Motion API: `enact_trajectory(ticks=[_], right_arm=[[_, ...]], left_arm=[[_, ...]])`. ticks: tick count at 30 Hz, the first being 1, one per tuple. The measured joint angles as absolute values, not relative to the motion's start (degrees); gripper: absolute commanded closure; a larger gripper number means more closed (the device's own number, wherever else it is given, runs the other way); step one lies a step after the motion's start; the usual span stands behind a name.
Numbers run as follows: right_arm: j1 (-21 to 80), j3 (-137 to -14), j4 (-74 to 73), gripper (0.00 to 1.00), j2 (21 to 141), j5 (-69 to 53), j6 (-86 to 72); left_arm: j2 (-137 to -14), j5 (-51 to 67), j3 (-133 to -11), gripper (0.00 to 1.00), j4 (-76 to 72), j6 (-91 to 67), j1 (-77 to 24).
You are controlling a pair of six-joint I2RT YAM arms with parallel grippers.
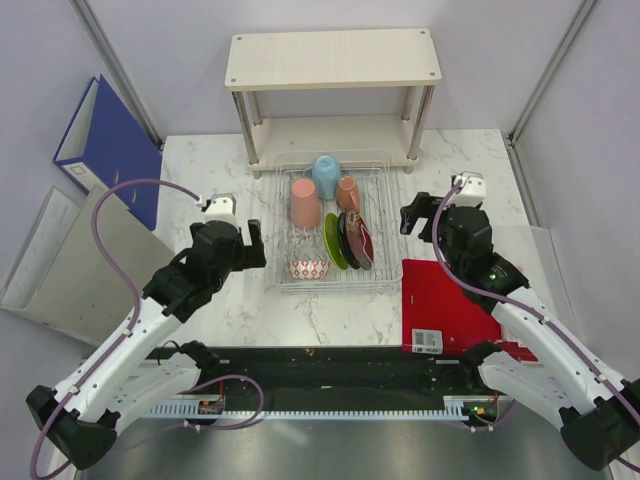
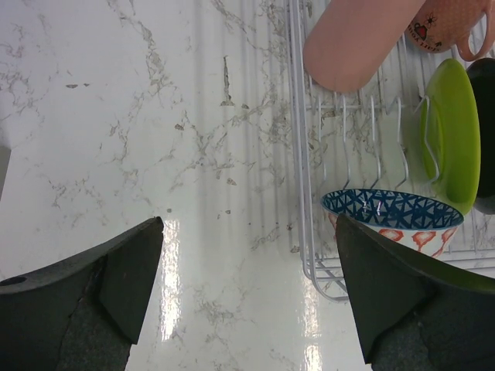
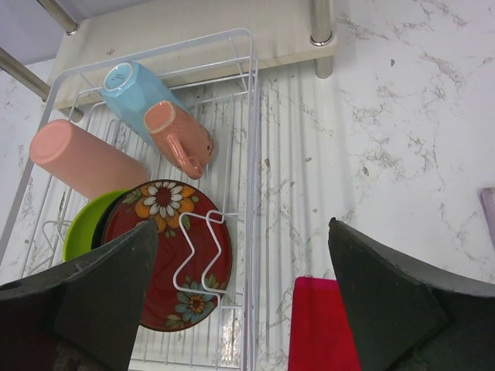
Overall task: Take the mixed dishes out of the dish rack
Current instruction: Pick up the plate from the dish rack.
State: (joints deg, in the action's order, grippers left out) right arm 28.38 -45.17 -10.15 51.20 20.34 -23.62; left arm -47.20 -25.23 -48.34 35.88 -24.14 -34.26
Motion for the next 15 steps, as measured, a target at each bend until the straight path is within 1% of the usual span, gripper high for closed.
enact_trajectory(ticks=[10, 12, 13, 15], right_arm=[[28.38, -43.35, -9.45, 0.02, 51.11, 20.32, -23.77], [28.45, -43.18, -9.39, 0.02, 51.11, 20.45, -23.79], [28.56, -43.13, -9.37, 0.02, 51.22, 20.6, -23.79], [28.88, -43.13, -9.04, 0.02, 51.92, 20.97, -23.79]], left_arm=[[-44.66, -25.39, -47.99, 0.02, 35.75, -23.92, -34.26], [-44.86, -25.39, -47.83, 0.03, 35.68, -23.75, -34.26], [-44.99, -25.39, -47.79, 0.07, 35.64, -23.75, -34.26], [-45.69, -25.15, -47.72, 0.1, 35.59, -23.75, -34.26]])
